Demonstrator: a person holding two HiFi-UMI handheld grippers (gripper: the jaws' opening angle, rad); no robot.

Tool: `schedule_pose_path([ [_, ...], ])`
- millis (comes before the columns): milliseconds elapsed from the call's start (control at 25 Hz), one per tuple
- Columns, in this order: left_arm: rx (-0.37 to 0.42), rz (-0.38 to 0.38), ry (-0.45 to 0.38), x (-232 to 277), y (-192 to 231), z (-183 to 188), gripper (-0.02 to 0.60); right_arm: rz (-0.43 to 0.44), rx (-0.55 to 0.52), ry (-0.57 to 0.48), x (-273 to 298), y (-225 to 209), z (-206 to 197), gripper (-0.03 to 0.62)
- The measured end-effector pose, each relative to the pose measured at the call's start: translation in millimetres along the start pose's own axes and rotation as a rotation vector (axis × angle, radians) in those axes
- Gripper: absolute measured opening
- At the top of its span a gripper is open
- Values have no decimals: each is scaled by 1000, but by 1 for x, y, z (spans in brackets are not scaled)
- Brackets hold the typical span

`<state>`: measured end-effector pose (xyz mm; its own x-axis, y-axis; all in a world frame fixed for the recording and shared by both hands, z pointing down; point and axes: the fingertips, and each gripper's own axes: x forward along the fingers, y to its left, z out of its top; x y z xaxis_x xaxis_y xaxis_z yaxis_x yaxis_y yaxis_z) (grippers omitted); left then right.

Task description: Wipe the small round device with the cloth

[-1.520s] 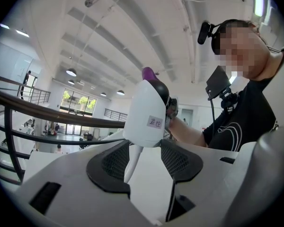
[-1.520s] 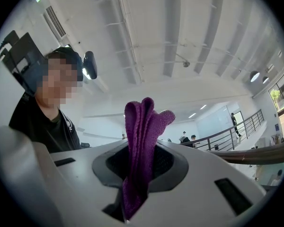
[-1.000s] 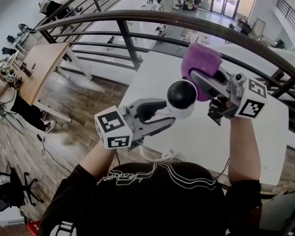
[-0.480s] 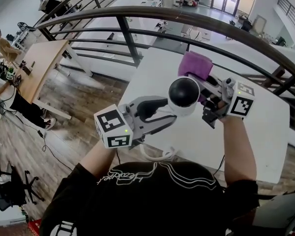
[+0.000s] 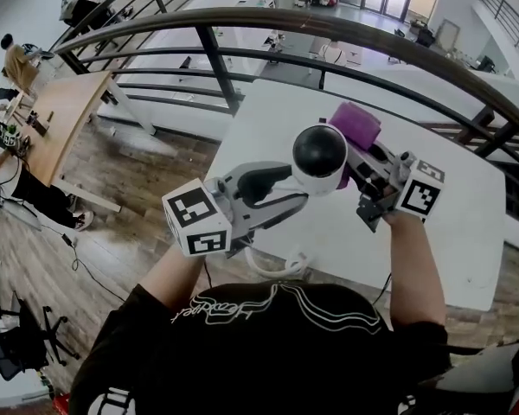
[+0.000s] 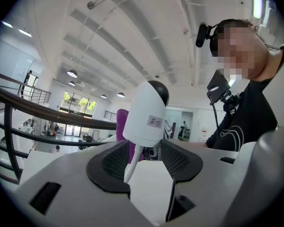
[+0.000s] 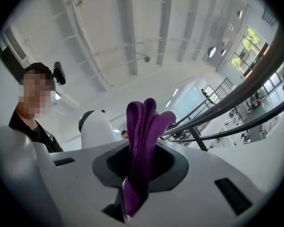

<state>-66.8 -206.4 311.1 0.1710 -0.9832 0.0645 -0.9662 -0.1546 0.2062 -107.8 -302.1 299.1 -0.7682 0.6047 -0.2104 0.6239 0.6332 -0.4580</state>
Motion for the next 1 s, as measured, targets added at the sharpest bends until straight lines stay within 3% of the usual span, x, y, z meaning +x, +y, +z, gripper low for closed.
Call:
schedule_pose_path([
  [320,6,-16,-11,-1,-1,0,216,-233,-214,-36,-45,24,3,61],
  [680,32,-33,-7,-11,-1,-6,216,-353,-438,-65,-71,91,5,61],
  [840,49,4,-13,-27,2,-10,155,-419,-548,-52,-69,122,-4,61],
  [1000,32,51,-9,-40,12,-13,16,-480,-722,-13,-52,152,-11,61],
])
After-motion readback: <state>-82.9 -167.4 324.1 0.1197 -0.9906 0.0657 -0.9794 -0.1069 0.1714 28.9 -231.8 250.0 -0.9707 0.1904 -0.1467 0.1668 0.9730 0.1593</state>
